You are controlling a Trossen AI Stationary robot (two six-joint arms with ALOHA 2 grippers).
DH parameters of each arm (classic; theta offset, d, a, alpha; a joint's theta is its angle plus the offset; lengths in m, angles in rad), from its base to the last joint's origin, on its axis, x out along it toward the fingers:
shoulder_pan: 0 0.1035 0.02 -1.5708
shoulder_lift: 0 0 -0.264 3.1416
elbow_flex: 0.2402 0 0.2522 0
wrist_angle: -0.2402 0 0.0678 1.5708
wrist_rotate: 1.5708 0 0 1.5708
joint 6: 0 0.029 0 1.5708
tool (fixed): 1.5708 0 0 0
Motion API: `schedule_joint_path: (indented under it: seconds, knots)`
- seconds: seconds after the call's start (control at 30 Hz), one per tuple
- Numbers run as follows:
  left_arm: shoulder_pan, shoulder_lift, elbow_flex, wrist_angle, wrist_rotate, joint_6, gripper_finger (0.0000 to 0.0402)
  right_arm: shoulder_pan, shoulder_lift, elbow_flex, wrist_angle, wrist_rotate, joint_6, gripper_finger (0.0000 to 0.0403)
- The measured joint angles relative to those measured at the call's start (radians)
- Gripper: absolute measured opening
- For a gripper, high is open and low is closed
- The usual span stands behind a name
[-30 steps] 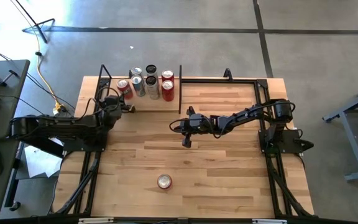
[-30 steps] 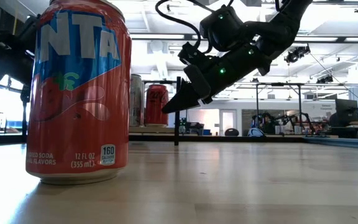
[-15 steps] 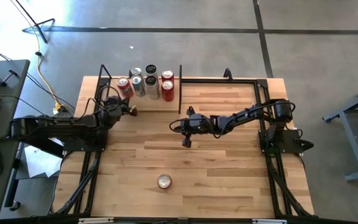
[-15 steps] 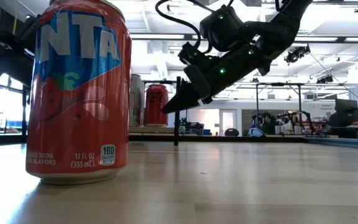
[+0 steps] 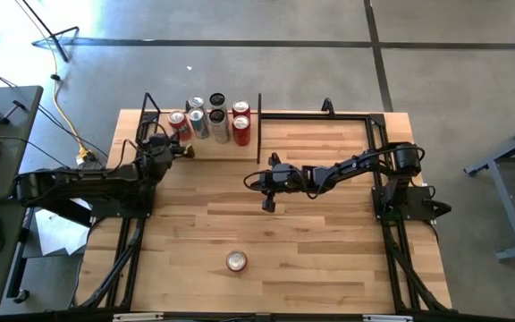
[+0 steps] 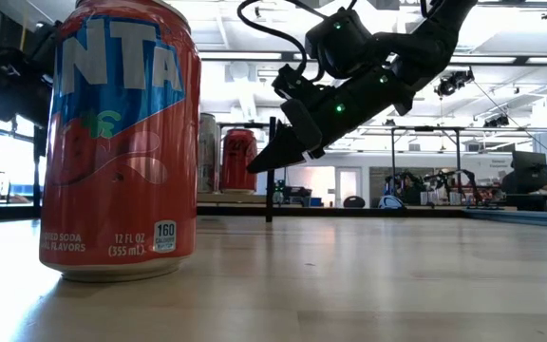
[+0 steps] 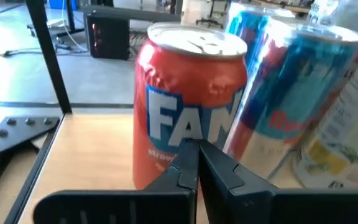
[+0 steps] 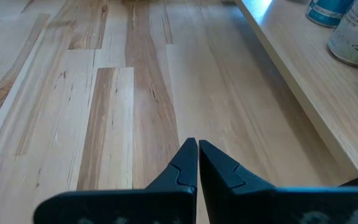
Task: Place canned beverage on shelf
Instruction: Put the top red soda can on the shelf
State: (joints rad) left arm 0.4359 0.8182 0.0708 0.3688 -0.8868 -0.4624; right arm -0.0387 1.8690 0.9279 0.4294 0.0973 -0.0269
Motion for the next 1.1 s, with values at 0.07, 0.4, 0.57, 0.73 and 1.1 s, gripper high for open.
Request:
schedule_joint_path:
  seconds: [0.07,0.4,0.57,0.73,1.1]
  knots:
    - [0.023,0.001,0.0,0.034,0.018,0.03,0.0,0.0,0.0,0.0,0.0,0.0,0.0,0.0]
    - [0.154,0.003,0.0,0.103,0.1,0.126,0.0,0.0,0.0,0.0,0.0,0.0,0.0,0.0]
    - [0.163,0.001,0.009,0.165,0.184,0.155,0.0,0.0,0.0,0.0,0.0,0.0,0.0,0.0]
    - [0.113,0.001,0.062,0.086,0.199,0.154,0.0,0.0,0.0,0.0,0.0,0.0,0.0,0.0]
    - [0.165,0.031,0.077,0.053,0.176,0.142,0.0,0.0,0.0,0.0,0.0,0.0,0.0,0.0]
